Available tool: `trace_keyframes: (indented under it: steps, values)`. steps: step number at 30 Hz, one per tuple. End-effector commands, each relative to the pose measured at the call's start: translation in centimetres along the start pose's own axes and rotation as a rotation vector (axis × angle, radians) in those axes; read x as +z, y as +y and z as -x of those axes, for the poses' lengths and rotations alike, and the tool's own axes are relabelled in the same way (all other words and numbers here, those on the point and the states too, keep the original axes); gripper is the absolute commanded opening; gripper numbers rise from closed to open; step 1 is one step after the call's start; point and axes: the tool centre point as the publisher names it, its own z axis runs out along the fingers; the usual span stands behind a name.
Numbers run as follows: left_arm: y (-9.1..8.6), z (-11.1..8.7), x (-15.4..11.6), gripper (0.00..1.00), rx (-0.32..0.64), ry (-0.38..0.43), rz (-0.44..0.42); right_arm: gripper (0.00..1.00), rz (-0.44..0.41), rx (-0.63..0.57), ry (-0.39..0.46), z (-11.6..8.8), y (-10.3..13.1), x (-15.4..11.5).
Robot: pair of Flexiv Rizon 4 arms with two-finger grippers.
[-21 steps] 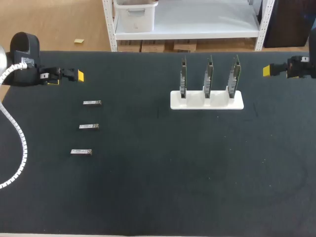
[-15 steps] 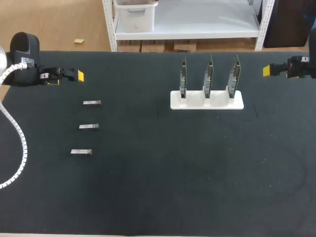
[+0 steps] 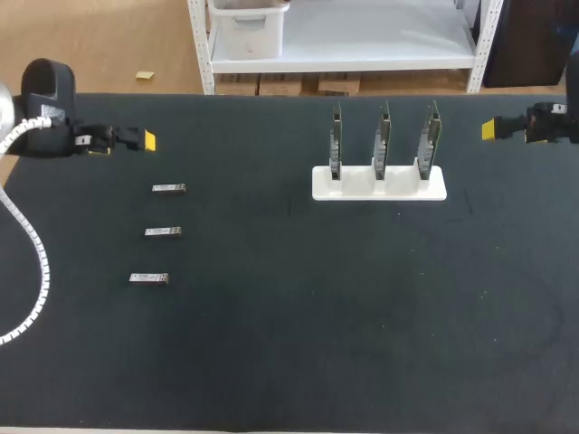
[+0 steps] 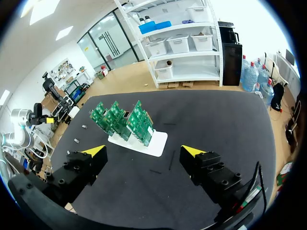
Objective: Pick up the optical module with the left hand, and insert it into the network port with the right hand.
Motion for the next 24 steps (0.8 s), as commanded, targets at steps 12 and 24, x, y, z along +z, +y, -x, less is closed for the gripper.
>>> trace_keyframes:
  steps: [12,24]
  values:
    - [2.5,2.2,0.7,1.0,0.355,0.151,-0.003,1.0,0.0,0.0,0.0,0.0,0.0,0.0]
    - [5.6,1.8,2.5,1.0,0.859,0.465,-0.07,1.0,0.0,0.0,0.0,0.0,0.0,0.0]
